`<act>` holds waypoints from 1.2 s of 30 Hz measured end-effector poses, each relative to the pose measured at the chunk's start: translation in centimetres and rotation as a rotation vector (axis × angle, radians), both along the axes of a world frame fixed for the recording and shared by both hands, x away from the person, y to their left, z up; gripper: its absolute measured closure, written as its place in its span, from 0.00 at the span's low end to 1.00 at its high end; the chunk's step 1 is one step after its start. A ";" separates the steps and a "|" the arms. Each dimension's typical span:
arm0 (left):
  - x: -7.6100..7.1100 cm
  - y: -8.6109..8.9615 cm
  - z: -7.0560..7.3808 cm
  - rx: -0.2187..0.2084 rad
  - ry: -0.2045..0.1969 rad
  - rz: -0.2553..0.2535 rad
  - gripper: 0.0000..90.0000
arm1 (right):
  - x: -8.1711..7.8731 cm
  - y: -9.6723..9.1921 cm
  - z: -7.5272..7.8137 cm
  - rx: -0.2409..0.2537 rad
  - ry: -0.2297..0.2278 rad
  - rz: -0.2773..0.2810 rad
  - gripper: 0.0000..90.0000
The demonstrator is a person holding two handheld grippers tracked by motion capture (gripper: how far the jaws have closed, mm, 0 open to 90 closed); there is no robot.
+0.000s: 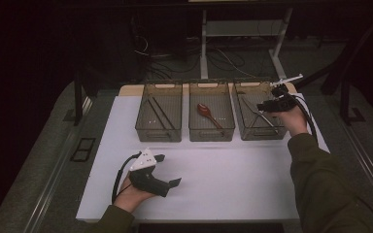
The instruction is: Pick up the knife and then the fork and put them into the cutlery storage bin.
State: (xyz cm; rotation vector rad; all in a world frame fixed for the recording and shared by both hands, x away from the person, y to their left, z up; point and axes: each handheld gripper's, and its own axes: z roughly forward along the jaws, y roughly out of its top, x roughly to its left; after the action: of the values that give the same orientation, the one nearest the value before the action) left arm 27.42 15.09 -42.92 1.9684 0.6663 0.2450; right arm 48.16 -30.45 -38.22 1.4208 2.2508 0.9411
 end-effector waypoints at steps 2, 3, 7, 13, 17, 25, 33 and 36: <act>0.0 0.0 0.0 0.000 0.001 0.000 0.00 | -0.2 -0.1 0.2 0.016 0.000 0.005 0.61; 0.0 0.0 0.0 0.001 0.001 -0.001 0.00 | -0.4 -0.1 0.3 0.024 -0.007 0.008 0.58; 0.0 0.0 0.0 0.003 0.003 -0.003 0.00 | -1.1 -0.4 0.9 0.076 -0.030 0.023 0.51; 0.1 0.1 -0.1 0.008 0.007 -0.004 0.00 | -2.7 -1.1 1.5 0.141 -0.078 0.049 0.43; 0.2 0.2 -0.1 0.009 0.010 -0.008 0.00 | -3.8 -1.4 1.7 0.162 -0.110 0.063 0.40; 0.2 0.3 -0.2 0.015 0.018 -0.013 0.00 | -6.1 -1.6 2.1 0.205 -0.161 0.098 0.33; 0.4 0.6 -0.2 0.022 0.017 -0.019 0.00 | -8.2 -0.9 2.1 0.194 -0.231 0.085 0.22; 0.4 0.6 -0.3 0.019 0.018 -0.017 0.00 | -9.0 -0.8 2.0 0.220 -0.252 0.091 0.20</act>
State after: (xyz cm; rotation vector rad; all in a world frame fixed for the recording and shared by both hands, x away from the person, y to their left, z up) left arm 27.82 15.71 -43.18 1.9956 0.6603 0.2243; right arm 39.21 -31.27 -36.24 1.2110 2.0897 1.3513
